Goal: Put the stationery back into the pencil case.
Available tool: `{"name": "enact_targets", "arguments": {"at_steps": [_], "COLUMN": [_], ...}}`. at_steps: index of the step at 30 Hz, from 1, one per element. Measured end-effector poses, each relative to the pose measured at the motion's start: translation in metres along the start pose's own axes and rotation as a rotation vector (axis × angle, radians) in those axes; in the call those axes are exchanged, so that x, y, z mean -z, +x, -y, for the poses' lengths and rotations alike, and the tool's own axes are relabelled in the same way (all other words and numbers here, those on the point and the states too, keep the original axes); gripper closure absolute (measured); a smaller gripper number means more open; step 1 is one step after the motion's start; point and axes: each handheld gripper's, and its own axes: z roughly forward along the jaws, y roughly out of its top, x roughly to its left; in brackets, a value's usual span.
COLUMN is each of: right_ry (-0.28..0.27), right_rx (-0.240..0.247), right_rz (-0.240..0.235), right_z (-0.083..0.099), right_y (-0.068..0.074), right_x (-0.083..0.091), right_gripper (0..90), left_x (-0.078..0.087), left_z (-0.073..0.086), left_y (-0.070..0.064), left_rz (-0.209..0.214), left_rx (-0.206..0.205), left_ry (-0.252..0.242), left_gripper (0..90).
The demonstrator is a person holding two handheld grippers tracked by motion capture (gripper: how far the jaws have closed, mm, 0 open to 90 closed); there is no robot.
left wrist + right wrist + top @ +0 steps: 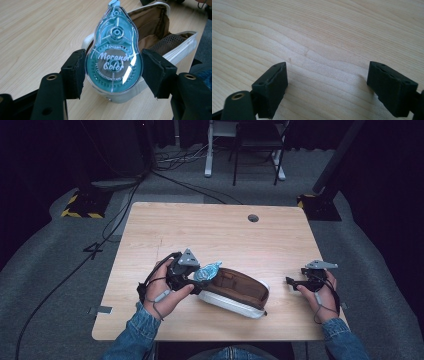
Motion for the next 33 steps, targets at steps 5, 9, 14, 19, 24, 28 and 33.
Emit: {"name": "enact_targets", "arguments": {"at_steps": [5, 9, 14, 19, 24, 28, 33], "right_ry": [-0.001, -0.001, -0.001, -0.001, -0.001, -0.001, -0.001], "right_rx": [0.001, 0.002, 0.002, 0.002, 0.002, 0.002, 0.002], "right_rz": [-0.001, -0.001, -0.001, -0.003, -0.003, -0.003, -0.003], "right_z": [0.0, 0.0, 0.0, 0.0, 0.0, 0.0, 0.0], "right_y": [0.0, 0.0, 0.0, 0.0, 0.0, 0.0, 0.0], "right_x": [0.0, 0.0, 0.0, 0.0, 0.0, 0.0, 0.0], "right_gripper": [16.8, 16.8, 16.8, 16.8, 16.8, 16.8, 16.9], "left_x": [-0.008, -0.015, -0.023, -0.029, -0.036, -0.04, -0.05], "left_z": [-0.005, -0.008, -0.012, -0.014, -0.015, -0.017, -0.017], "left_y": [-0.005, -0.009, -0.014, -0.017, -0.021, -0.023, -0.026], "left_rz": [0.02, 0.035, 0.051, 0.063, 0.079, 0.087, 0.092], "left_rx": [-0.02, -0.036, -0.059, -0.066, -0.092, -0.114, -0.141], "left_ry": [0.005, 0.01, 0.015, 0.019, 0.033, 0.047, 0.079], "left_gripper": [38.7, 38.7, 38.7, 38.7, 38.7, 38.7, 38.7]}}
